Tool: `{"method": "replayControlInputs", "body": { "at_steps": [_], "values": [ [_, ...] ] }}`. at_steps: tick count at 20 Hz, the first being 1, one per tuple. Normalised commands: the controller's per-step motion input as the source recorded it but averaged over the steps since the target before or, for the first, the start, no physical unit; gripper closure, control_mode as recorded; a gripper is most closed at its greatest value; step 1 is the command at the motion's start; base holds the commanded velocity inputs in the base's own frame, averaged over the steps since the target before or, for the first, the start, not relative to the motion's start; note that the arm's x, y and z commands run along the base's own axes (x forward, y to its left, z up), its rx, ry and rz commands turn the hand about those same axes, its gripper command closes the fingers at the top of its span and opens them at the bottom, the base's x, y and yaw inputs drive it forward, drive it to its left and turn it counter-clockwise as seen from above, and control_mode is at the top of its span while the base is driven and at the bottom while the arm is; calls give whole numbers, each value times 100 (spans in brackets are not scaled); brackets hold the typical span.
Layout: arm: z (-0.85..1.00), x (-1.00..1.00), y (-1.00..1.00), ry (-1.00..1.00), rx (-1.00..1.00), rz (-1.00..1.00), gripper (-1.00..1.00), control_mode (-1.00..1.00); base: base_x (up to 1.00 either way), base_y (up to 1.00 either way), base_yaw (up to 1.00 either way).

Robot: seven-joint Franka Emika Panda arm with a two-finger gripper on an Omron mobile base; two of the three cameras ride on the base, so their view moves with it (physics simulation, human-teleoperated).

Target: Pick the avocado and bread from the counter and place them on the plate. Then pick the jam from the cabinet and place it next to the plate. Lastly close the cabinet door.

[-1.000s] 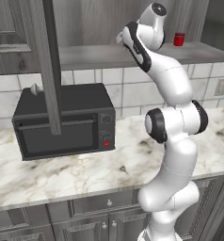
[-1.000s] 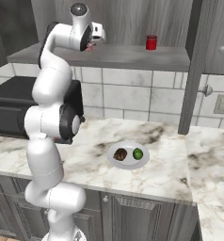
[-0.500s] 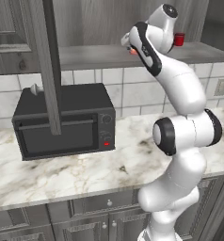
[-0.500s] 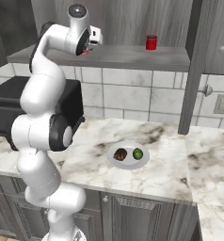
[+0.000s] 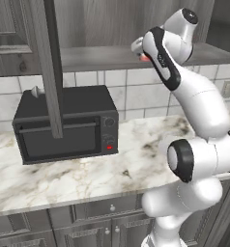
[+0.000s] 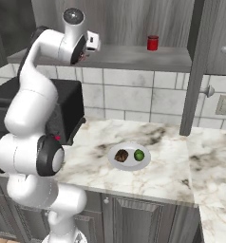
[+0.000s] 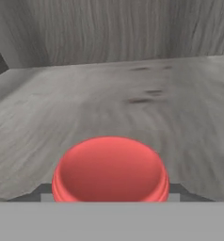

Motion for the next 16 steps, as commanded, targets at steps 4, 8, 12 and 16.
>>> {"method": "replayControlInputs", "body": {
  "at_steps": [4, 8, 12, 16],
  "values": [
    [-15, -75, -8, 0, 0, 0, 100, -100, 0, 0, 0],
    [-20, -75, -8, 0, 0, 0, 100, -100, 0, 0, 0],
    [-22, -74, -7, 0, 0, 0, 100, -100, 0, 0, 0],
    [-30, -62, -6, 0, 0, 0, 100, -100, 0, 0, 0]
  ]
}}
